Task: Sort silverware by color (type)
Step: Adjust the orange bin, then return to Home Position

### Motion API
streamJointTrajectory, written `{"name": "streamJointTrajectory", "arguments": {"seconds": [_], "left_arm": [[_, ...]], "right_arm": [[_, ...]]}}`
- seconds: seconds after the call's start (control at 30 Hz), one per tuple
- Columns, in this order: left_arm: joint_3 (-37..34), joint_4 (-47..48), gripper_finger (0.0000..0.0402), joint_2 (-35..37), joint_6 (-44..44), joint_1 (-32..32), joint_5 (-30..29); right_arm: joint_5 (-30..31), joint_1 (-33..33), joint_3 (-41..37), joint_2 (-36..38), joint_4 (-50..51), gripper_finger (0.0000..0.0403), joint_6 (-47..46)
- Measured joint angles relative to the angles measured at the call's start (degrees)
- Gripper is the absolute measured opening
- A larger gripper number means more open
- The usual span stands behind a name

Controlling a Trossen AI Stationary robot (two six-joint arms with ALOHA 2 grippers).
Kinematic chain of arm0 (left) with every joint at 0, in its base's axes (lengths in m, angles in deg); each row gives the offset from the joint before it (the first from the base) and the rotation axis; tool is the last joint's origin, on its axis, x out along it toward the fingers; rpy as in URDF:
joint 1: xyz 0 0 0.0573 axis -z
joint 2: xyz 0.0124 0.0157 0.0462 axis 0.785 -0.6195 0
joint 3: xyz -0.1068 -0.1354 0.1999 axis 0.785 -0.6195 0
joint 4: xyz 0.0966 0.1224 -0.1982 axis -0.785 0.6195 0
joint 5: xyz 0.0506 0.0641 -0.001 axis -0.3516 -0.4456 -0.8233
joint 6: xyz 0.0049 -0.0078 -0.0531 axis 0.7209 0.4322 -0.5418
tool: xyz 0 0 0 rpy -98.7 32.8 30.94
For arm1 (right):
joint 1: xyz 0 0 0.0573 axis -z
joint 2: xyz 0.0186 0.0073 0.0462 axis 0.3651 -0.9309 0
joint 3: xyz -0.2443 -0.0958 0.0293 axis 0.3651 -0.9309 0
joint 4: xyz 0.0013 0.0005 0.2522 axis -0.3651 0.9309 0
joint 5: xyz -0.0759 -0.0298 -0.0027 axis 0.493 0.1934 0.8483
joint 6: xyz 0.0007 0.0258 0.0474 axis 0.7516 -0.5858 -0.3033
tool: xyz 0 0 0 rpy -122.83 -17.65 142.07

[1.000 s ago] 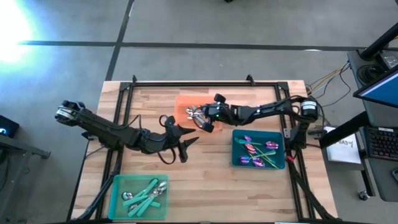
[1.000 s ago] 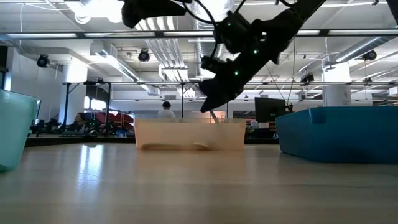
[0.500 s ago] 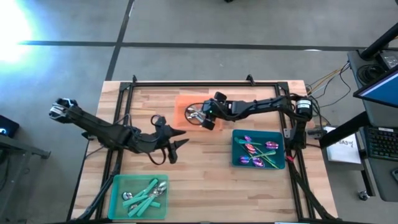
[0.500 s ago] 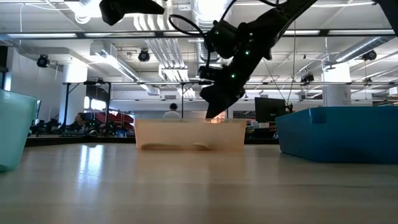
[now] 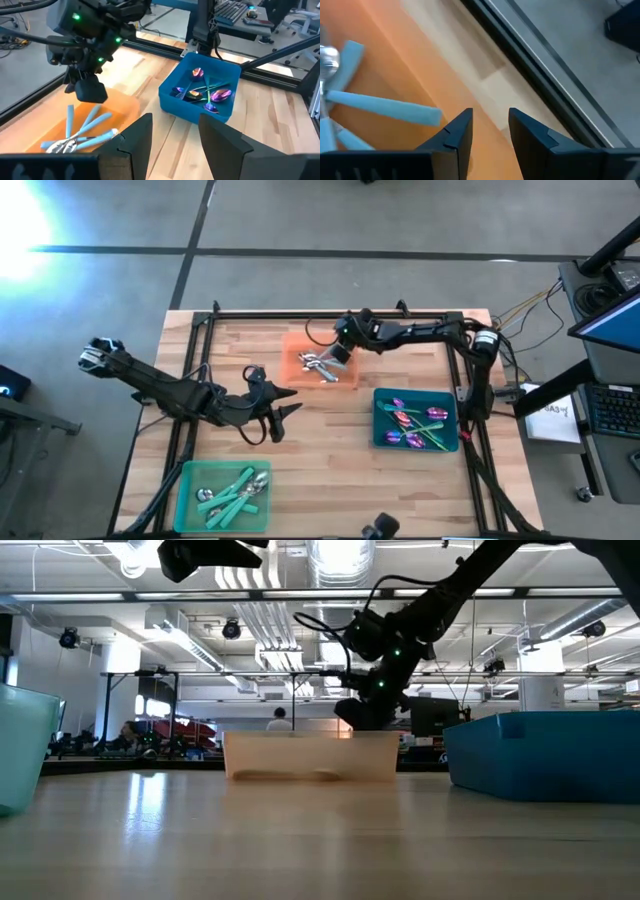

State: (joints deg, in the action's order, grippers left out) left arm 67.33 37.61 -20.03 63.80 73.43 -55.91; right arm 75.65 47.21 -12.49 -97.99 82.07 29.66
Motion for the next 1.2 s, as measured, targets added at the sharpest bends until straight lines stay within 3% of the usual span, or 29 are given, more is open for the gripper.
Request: {"name": "streamJointTrajectory", "arguments": {"seconds": [0.47, 0.6, 0.9, 1.07, 1.2], "left_arm": [[0.0, 1.6, 0.0146, 0.0, -0.3, -0.1, -2.8], [0.0, 4.2, 0.0146, 0.1, -3.8, 0.4, 0.2], [0.0, 12.0, 0.0146, 0.0, -12.3, 3.3, 1.6], [0.0, 20.6, 0.0146, 0.8, -12.4, 8.9, 5.0], [0.0, 24.9, 0.0146, 1.8, -14.5, 14.2, 4.4]], "right_arm": [[0.0, 5.6, 0.0, -0.2, -1.5, 0.0111, 0.0], [-1.0, 4.2, 0.0, 2.6, 2.7, 0.0109, 0.2], [-15.9, -2.0, 0.0, 17.5, 16.6, 0.0116, -2.6], [-16.7, -8.3, -0.6, 27.5, 23.3, 0.0109, -2.5], [-16.6, -13.5, -2.3, 35.1, 25.6, 0.0102, -2.8]]}}
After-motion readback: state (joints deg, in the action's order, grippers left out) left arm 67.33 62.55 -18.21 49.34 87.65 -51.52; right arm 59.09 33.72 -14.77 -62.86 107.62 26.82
